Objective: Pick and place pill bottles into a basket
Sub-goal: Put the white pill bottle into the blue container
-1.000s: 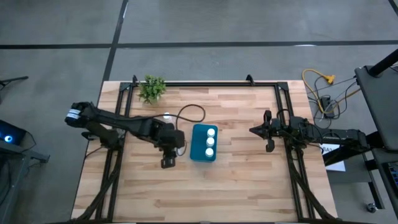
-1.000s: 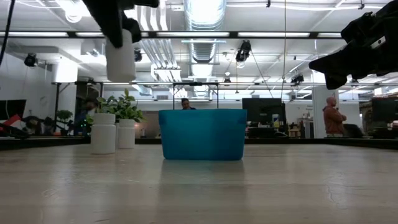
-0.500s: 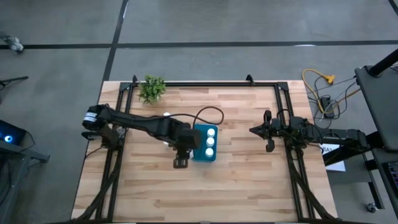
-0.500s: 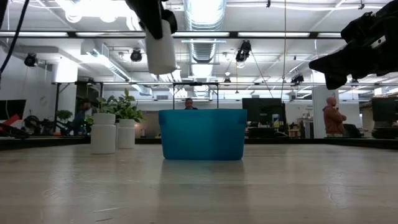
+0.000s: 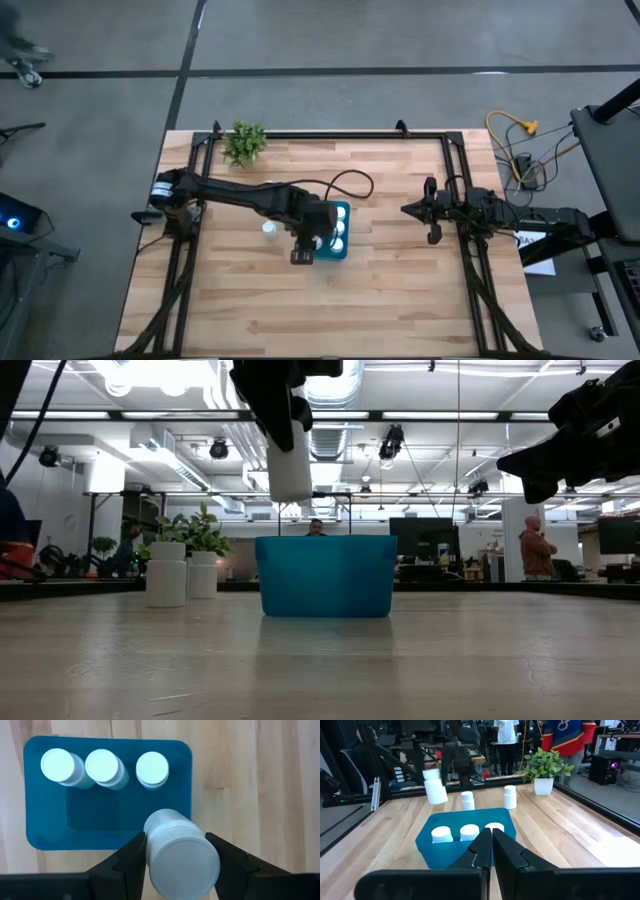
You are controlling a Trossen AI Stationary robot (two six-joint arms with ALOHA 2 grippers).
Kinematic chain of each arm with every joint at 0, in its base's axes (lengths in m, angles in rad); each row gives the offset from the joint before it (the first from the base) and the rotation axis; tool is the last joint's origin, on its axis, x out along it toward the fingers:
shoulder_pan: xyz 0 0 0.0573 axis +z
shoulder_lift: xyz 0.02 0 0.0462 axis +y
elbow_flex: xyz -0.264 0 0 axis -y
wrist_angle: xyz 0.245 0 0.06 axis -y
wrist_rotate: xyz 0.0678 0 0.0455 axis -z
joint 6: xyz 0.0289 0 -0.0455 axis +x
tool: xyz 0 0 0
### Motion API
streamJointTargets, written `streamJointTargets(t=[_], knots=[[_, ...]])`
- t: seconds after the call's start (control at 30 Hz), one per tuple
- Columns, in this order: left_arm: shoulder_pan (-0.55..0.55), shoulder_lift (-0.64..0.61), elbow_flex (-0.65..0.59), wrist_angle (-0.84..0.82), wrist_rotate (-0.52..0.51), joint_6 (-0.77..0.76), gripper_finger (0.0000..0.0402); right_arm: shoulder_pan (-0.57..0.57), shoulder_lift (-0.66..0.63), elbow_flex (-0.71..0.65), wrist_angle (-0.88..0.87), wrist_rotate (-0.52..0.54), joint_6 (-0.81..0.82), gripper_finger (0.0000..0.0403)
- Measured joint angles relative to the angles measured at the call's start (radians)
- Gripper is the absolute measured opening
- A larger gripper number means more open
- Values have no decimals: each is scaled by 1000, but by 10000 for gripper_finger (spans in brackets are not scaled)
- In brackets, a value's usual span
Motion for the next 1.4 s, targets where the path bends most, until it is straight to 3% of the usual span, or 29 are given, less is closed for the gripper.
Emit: streamJointTargets(t=[0.53, 1.4], knots=[[64, 40, -36, 127, 1, 43, 161, 0, -1, 0, 3, 0, -7, 8], [33, 115, -93, 175, 23, -13, 161, 0, 0, 0, 5, 3, -18, 8]])
